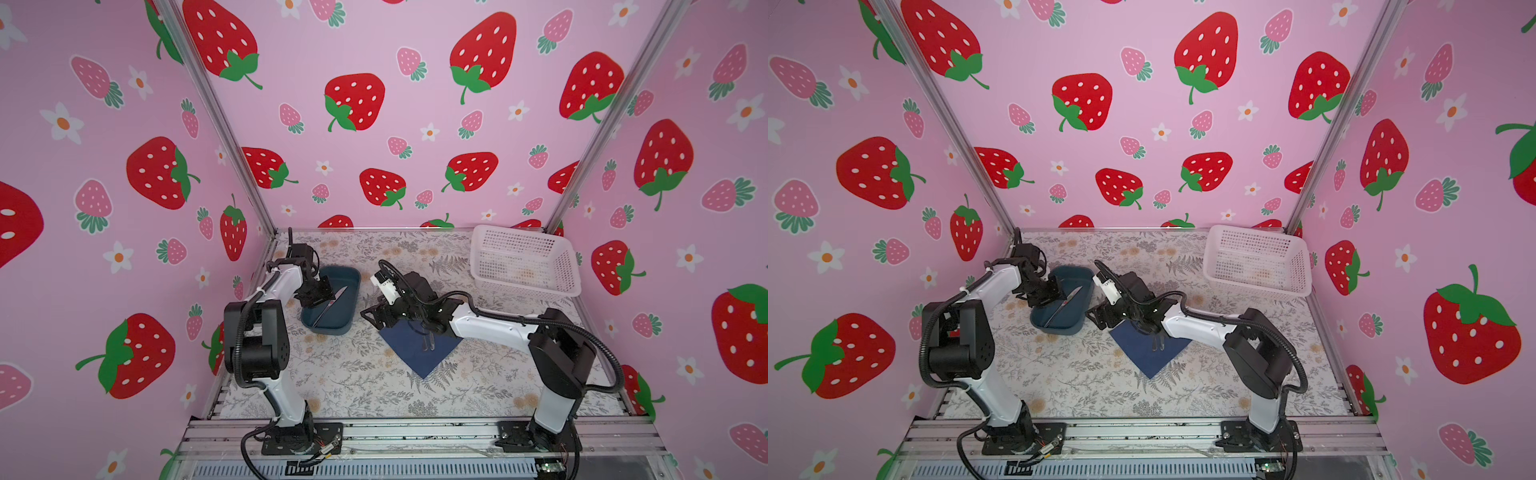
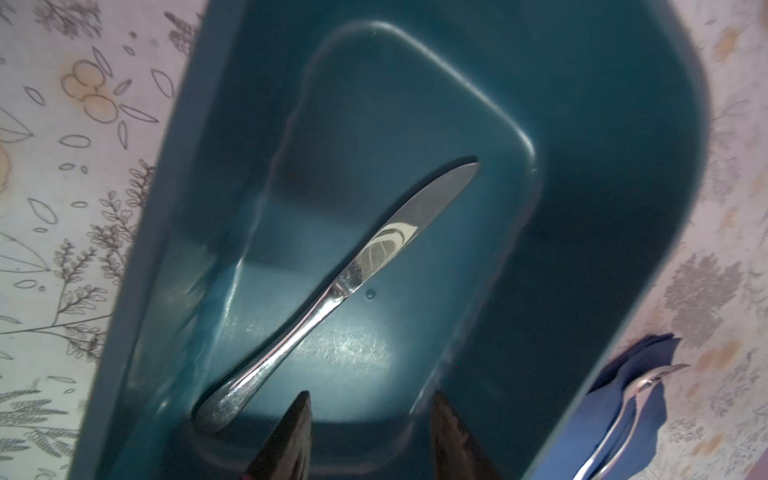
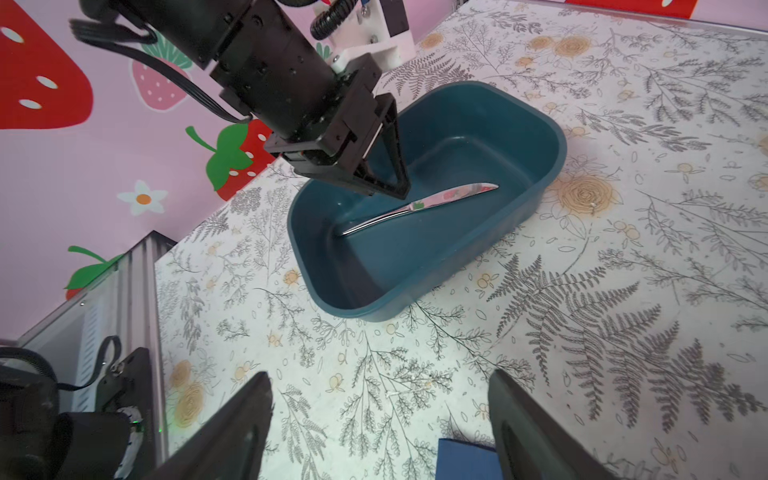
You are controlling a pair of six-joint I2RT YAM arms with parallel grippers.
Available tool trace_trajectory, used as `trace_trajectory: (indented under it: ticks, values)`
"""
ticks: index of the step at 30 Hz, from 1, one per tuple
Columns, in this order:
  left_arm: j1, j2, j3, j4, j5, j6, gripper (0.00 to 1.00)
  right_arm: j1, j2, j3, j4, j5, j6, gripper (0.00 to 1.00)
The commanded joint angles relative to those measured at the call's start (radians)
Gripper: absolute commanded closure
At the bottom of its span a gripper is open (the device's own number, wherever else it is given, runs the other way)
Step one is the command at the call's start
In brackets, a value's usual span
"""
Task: Place the utensils on the paper napkin and roll it up
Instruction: 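Move the left gripper over the teal tray and lower onto the knife, then close the left gripper on the knife handle inside the teal tray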
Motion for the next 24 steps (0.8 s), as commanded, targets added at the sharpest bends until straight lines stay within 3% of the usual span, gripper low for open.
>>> trace_trajectory:
  ticks: [1, 9, 11, 24]
  values:
    - [-0.004, 0.036, 0.068, -0.11, -0.022, 0.068, 0.52, 0.004, 0.014, 0.049, -0.033, 0.037, -0.042, 0.14]
    - [-0.01, 0.075, 0.075, -0.109, -0.102, 0.076, 0.52, 0.004, 0.037, 0.065, -0.048, 0.049, -0.039, 0.12]
    - [-0.012, 0.086, 0.073, -0.102, -0.103, 0.074, 0.52, 0.003, 0.046, 0.07, -0.054, 0.043, -0.035, 0.0]
    - [-0.019, 0.154, 0.103, -0.098, -0.17, 0.093, 0.51, -0.001, 0.083, 0.096, -0.068, 0.033, -0.02, 0.0]
